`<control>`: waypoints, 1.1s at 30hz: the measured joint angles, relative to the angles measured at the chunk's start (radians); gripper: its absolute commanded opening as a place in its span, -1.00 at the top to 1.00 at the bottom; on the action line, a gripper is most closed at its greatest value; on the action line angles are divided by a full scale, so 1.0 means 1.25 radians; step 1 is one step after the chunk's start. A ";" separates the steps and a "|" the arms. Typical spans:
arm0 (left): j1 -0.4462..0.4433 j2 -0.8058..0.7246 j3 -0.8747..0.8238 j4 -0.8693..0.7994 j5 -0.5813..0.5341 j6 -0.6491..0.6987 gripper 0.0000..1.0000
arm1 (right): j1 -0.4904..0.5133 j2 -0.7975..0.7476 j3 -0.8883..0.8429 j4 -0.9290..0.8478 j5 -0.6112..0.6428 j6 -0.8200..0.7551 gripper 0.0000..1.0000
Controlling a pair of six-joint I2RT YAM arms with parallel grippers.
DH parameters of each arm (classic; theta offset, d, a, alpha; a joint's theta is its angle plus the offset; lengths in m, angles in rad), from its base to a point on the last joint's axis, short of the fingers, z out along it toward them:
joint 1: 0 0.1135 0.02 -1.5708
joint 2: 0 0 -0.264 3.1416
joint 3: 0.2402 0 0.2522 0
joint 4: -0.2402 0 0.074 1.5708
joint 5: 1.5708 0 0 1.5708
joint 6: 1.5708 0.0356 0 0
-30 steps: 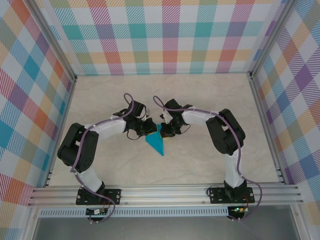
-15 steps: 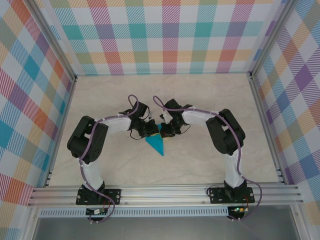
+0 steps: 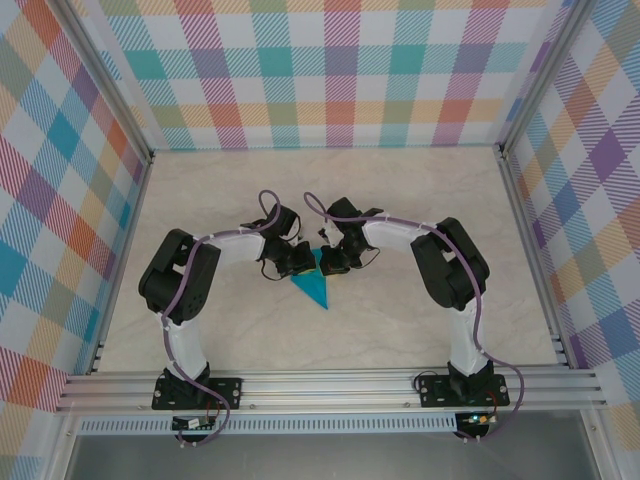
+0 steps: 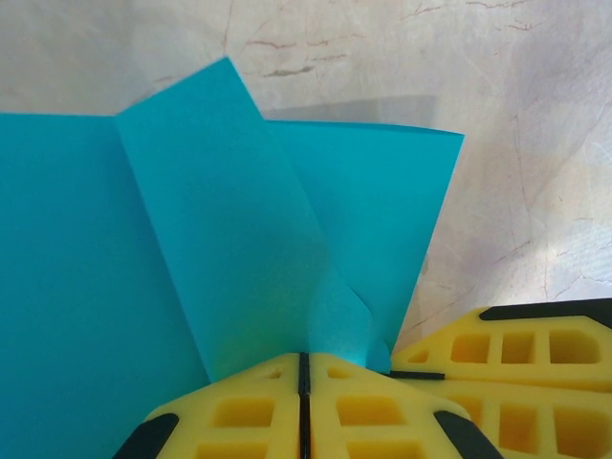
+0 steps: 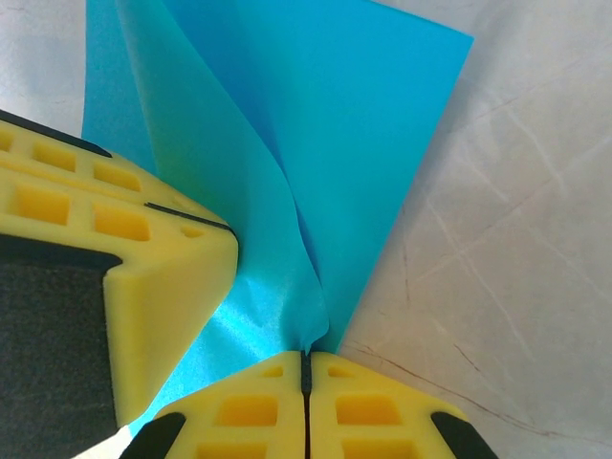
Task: Fold a paper plane with a square sheet of paper (fold left side to right side)
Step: Fourth fold the wing at the center of the table.
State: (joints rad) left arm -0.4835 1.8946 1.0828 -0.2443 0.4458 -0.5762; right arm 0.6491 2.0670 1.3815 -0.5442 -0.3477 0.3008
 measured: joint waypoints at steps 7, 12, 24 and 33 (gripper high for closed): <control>0.000 -0.001 0.000 0.000 -0.005 0.008 0.83 | 0.000 0.000 0.000 0.001 -0.001 -0.002 0.73; 0.000 -0.004 -0.009 0.008 -0.005 0.011 0.83 | 0.001 -0.002 0.000 0.004 -0.006 0.001 0.57; -0.004 -0.006 -0.012 0.013 -0.008 0.011 0.84 | -0.005 -0.177 -0.064 -0.019 0.045 0.002 0.54; -0.004 -0.006 -0.012 0.013 -0.008 0.011 0.84 | 0.030 -0.261 -0.218 0.116 -0.140 0.101 0.68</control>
State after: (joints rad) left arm -0.4885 1.8874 1.0676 -0.2276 0.4355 -0.5629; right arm 0.6865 1.7412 1.1091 -0.3992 -0.5228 0.4267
